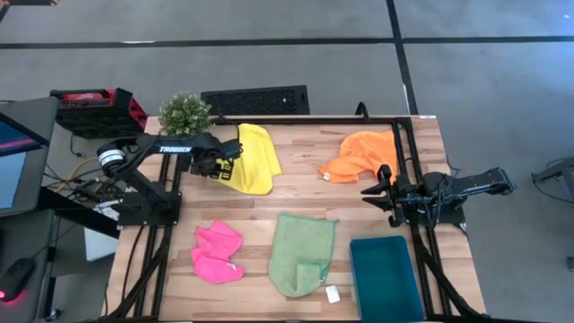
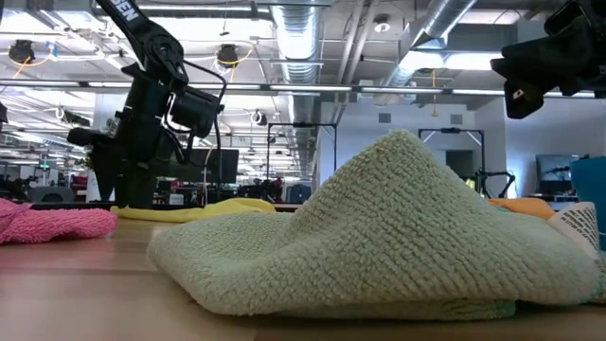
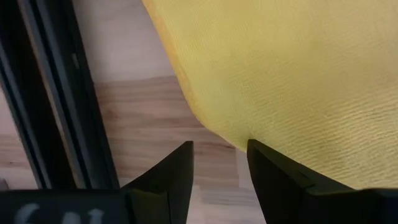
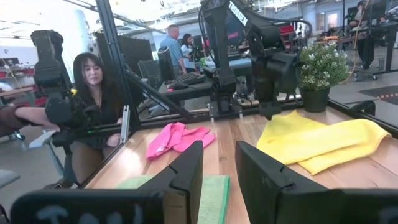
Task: Fold microfiber towels
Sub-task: Fold the yellow microfiber towel
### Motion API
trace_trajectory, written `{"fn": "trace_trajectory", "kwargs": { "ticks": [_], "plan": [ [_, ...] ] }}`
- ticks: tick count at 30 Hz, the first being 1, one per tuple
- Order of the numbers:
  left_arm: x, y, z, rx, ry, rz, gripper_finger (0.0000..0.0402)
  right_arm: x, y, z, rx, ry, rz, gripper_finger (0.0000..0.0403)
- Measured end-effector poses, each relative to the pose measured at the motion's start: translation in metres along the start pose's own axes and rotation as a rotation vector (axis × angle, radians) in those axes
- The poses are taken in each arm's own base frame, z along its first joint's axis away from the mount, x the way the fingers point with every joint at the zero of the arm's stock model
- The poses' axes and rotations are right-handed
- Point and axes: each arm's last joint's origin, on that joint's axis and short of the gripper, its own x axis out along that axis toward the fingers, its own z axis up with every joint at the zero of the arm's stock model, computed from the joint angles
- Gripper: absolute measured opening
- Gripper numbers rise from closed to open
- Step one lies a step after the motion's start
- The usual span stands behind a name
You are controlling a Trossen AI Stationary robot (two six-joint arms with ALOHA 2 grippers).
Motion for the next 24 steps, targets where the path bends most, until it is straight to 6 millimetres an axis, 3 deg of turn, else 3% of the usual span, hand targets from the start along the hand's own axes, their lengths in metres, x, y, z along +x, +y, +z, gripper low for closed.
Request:
{"fn": "trace_trajectory", "kwargs": {
  "ticks": [10, 24],
  "plan": [
    [0.005, 0.004, 0.017, 0.007, 0.046, -0.128, 0.0144, 0.000, 0.000, 0.000, 0.000, 0.000, 0.000, 0.0118],
    [0.006, 0.009, 0.020, -0.016, 0.030, -0.090, 0.0144, 0.000, 0.000, 0.000, 0.001, 0.000, 0.000, 0.0118]
  ]
}}
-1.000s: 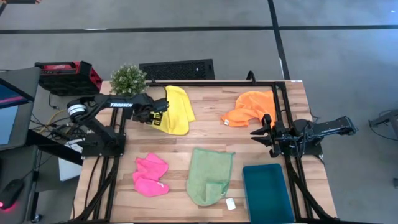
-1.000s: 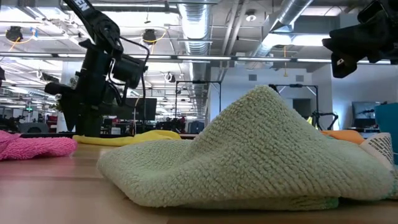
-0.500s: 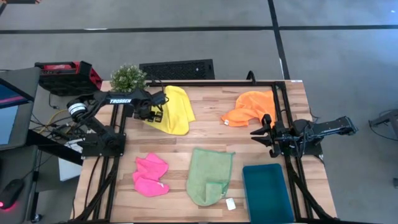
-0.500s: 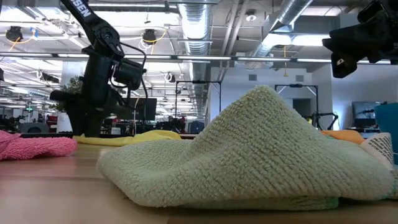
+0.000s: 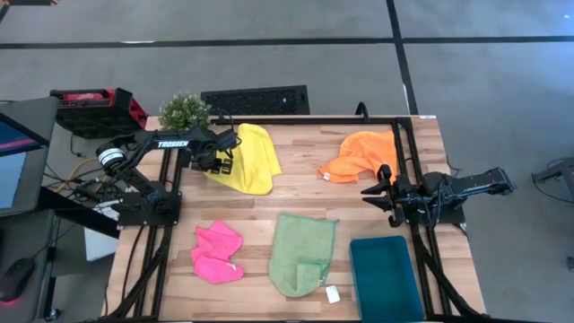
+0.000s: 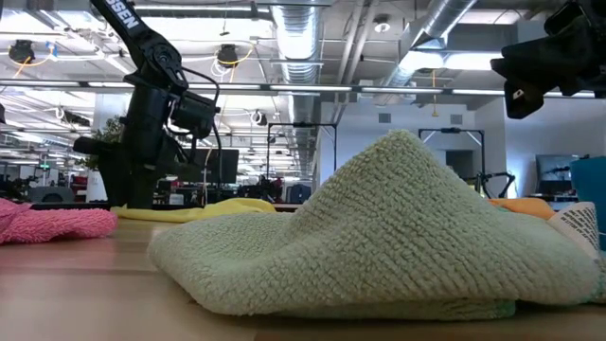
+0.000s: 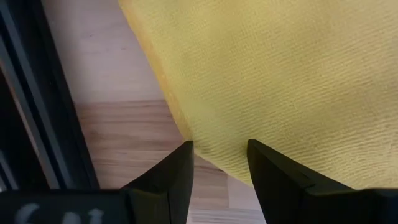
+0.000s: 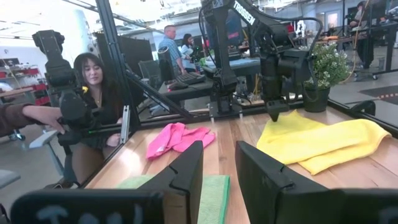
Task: Fold microfiber towels
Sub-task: Fold the yellow microfiber towel
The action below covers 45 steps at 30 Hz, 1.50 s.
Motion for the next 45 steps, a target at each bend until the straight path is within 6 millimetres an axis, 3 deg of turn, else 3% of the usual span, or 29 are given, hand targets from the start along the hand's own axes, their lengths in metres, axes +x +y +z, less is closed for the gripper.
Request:
{"fn": "trace_trajectory", "kwargs": {
  "ticks": [13, 17, 21, 25, 37, 45],
  "plan": [
    [0.021, -0.012, 0.001, 0.114, 0.043, 0.086, 0.0139, 0.000, 0.000, 0.000, 0.001, 0.001, 0.002, 0.0118],
    [0.018, -0.015, 0.001, 0.129, 0.045, 0.088, 0.0098, 0.000, 0.000, 0.000, 0.001, 0.001, 0.003, 0.0118],
    [0.014, -0.022, 0.000, 0.192, 0.027, 0.067, 0.0021, 0.000, 0.000, 0.000, 0.000, 0.002, 0.003, 0.0118],
    [0.006, -0.039, -0.004, 0.241, -0.028, 0.007, 0.0007, 0.000, 0.000, -0.001, 0.000, 0.006, 0.002, 0.0118],
    [-0.019, -0.098, -0.048, 0.414, -0.094, -0.302, 0.0000, 0.000, 0.000, -0.001, -0.001, 0.011, -0.001, 0.0118],
    [-0.026, -0.119, -0.084, 0.455, -0.105, -0.396, 0.0000, 0.000, 0.000, -0.002, -0.002, 0.016, -0.002, 0.0118]
  ]
}}
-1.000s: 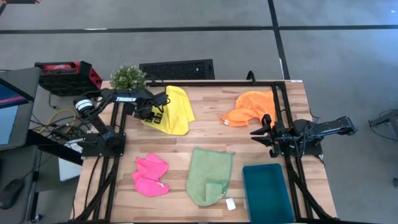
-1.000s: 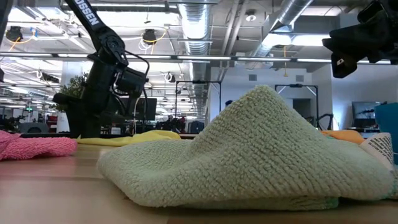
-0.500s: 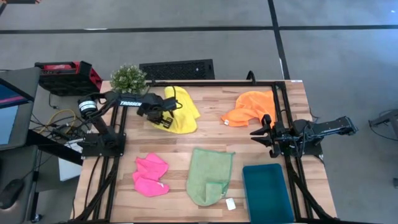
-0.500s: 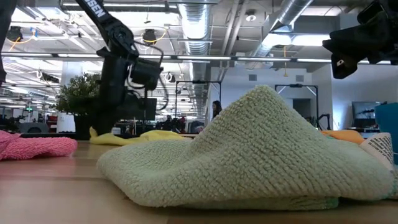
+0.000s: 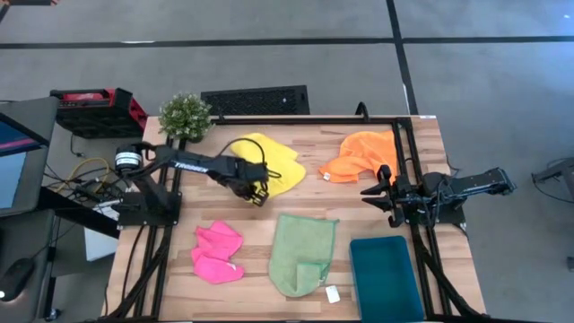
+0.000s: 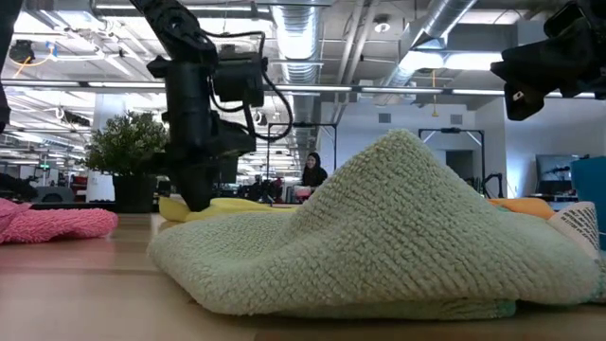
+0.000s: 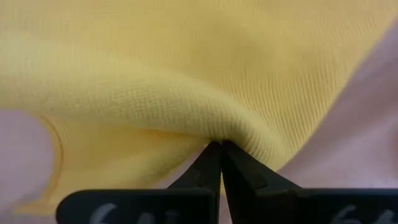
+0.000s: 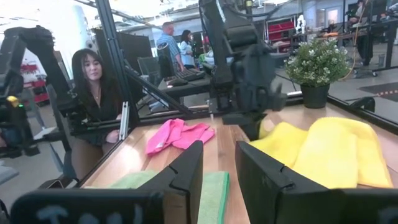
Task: Fold microfiber towels
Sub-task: Fold the yellow microfiber towel
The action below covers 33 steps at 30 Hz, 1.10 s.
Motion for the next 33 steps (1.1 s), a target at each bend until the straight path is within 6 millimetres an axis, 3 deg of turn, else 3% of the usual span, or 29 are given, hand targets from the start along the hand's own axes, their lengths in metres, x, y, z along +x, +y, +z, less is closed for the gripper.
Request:
{"fn": "trace_trajectory", "kwargs": {
  "ticks": [8, 14, 19, 23, 29, 33],
  "plan": [
    [-0.001, -0.020, -0.018, 0.090, -0.004, -0.050, 0.0000, 0.000, 0.000, -0.001, -0.001, 0.008, -0.001, 0.0118],
    [-0.001, -0.022, -0.018, 0.166, -0.018, -0.062, 0.0017, 0.000, 0.000, -0.001, -0.001, 0.008, -0.001, 0.0118],
    [-0.001, -0.022, -0.018, 0.140, -0.016, -0.063, 0.0052, 0.000, 0.000, -0.001, -0.001, 0.008, -0.001, 0.0118],
    [-0.001, -0.024, -0.016, 0.226, -0.040, -0.079, 0.0072, 0.000, 0.000, -0.001, -0.002, 0.007, -0.001, 0.0118],
    [-0.004, -0.028, -0.015, 0.309, -0.027, -0.119, 0.0078, 0.000, 0.000, -0.001, -0.002, 0.008, 0.000, 0.0118],
    [-0.016, -0.036, -0.012, 0.363, -0.038, -0.093, 0.0078, 0.000, 0.000, -0.001, -0.002, 0.008, 0.000, 0.0118]
  ]
}}
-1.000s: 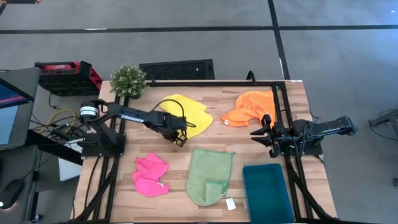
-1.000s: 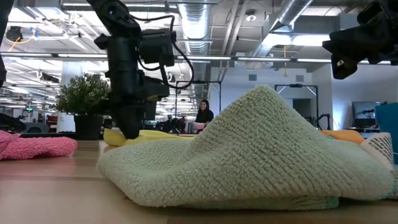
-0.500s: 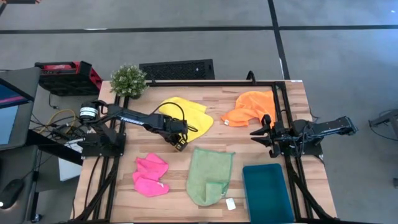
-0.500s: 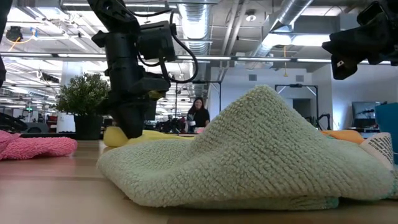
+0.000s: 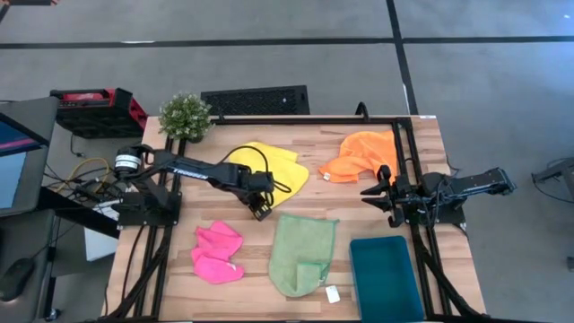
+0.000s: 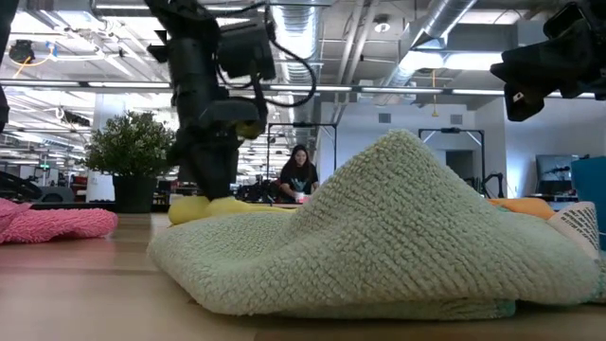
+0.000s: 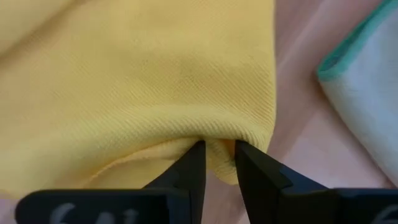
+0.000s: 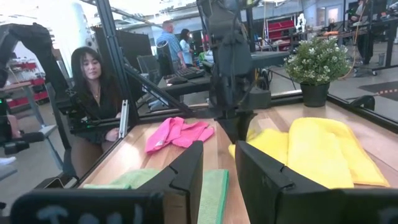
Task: Fold microfiber towels
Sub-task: Fold the yellow microfiber towel
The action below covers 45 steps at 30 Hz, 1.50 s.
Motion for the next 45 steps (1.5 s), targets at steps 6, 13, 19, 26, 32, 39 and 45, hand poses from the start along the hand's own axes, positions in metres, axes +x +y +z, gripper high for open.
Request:
{"fn": "trace_trajectory", "kwargs": {
  "ticks": [6, 13, 19, 26, 32, 39, 45],
  "plan": [
    [-0.021, -0.011, 0.009, 0.031, 0.007, 0.050, 0.0078, 0.000, 0.000, 0.000, 0.000, 0.000, 0.000, 0.0118],
    [-0.031, -0.016, -0.003, 0.147, 0.116, 0.132, 0.0078, 0.000, 0.000, 0.000, 0.000, 0.000, 0.000, 0.0118],
    [-0.032, -0.025, -0.029, 0.260, 0.221, 0.219, 0.0078, 0.000, 0.000, 0.000, -0.002, 0.001, 0.000, 0.0118],
    [-0.017, -0.027, -0.059, 0.442, 0.246, 0.318, 0.0078, 0.000, 0.000, 0.000, -0.003, 0.001, 0.000, 0.0118],
    [-0.007, -0.021, -0.074, 0.521, 0.183, 0.479, 0.0077, 0.000, 0.000, 0.000, -0.002, 0.001, 0.000, 0.0118],
    [-0.002, -0.017, -0.081, 0.510, 0.232, 0.441, 0.0077, 0.000, 0.000, 0.000, -0.018, 0.000, 0.000, 0.0118],
    [-0.002, -0.018, -0.082, 0.507, 0.249, 0.417, 0.0077, 0.000, 0.000, 0.000, -0.018, 0.001, 0.001, 0.0118]
  ]
}}
